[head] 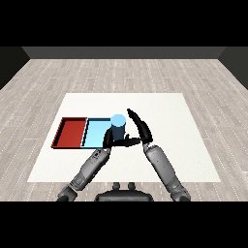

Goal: Pick the blue can and put it in the blue box

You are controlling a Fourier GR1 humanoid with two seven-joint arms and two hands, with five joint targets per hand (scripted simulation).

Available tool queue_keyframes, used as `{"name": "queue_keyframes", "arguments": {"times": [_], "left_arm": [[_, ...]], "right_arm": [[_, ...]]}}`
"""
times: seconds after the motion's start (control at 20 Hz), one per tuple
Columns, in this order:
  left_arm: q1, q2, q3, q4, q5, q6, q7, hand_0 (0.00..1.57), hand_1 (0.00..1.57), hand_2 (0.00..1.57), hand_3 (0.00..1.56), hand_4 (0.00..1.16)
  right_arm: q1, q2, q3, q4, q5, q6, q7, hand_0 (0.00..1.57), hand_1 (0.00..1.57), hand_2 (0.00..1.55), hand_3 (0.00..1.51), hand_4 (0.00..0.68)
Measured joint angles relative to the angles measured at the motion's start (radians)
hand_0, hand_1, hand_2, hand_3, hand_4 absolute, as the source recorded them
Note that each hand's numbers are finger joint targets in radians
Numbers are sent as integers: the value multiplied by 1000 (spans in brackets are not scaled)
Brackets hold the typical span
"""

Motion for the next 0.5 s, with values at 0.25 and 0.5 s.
{"name": "queue_keyframes", "arguments": {"times": [0.25, 0.5], "left_arm": [[12, 32, 45, 25, -29, -4, 12, 1571, 1571, 1566, 1481, 1123], [-5, 90, 108, 59, -57, -20, 47, 1571, 1571, 1571, 1486, 1137]], "right_arm": [[70, -25, -76, -87, -47, 13, 6, 0, 0, 0, 0, 0], [136, -10, -119, -71, -73, 14, -60, 0, 0, 0, 0, 0]]}}
